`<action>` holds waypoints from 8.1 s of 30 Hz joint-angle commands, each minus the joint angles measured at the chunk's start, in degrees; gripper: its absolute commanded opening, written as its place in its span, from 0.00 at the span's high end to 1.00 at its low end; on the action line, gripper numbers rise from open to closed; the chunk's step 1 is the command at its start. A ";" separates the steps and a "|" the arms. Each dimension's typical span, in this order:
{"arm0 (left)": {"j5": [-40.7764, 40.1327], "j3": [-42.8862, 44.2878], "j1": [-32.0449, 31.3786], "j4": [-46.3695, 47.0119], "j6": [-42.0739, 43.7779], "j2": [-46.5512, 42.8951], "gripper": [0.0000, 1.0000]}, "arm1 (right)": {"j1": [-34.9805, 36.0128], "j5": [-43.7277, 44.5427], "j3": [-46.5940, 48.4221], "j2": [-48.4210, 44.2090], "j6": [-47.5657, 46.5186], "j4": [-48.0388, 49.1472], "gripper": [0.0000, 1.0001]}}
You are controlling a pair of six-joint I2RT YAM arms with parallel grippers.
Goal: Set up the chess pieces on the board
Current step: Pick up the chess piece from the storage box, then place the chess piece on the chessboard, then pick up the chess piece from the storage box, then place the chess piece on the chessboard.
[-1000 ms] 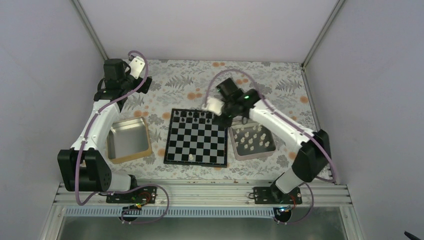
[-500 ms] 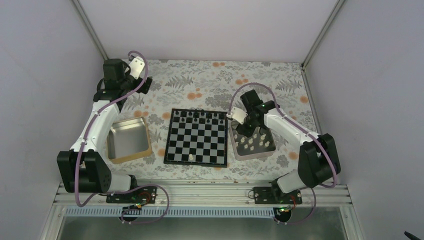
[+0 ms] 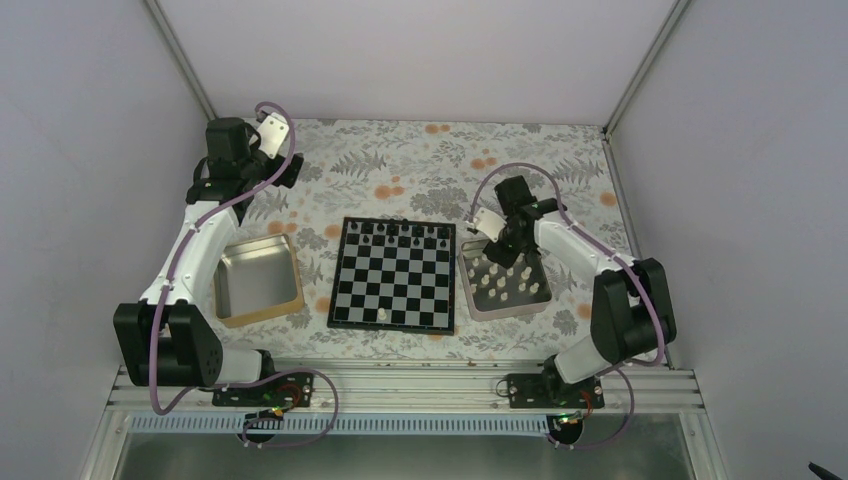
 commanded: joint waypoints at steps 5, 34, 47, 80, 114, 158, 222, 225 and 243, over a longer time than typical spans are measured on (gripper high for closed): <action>-0.65 0.96 -0.29 0.97 0.45 0.49 0.00 | -1.90 -1.66 -1.65 1.29 -1.36 -1.09 0.53; -1.62 2.31 -0.30 0.13 1.22 1.17 0.00 | -3.71 -6.91 -1.53 6.40 -2.21 0.31 0.79; -1.24 1.88 -0.28 0.26 1.37 0.90 0.00 | -3.79 -6.10 1.09 3.47 -2.10 -4.62 0.91; -1.69 1.03 -0.28 0.64 1.20 0.15 0.00 | 32.77 -13.21 14.05 12.60 3.67 -7.92 0.92; -2.11 0.33 -0.28 0.96 1.52 -0.15 0.00 | 36.09 -12.41 11.18 14.85 4.27 -6.30 0.72; -4.82 -0.12 -0.29 1.90 1.81 0.84 0.00 | -10.77 -6.72 -1.16 0.39 -8.95 -3.64 0.67; -4.41 -0.66 -0.28 2.23 1.99 0.39 0.00 | -11.28 0.56 7.79 1.79 -10.31 -8.84 0.95; -4.32 -0.58 -0.28 2.25 1.97 0.21 0.00 | -8.24 0.60 10.51 -0.41 -9.04 -12.05 0.95; -5.09 -0.88 -0.26 2.44 1.85 -0.42 0.00 | 27.10 -7.84 8.36 2.80 3.77 -9.14 0.92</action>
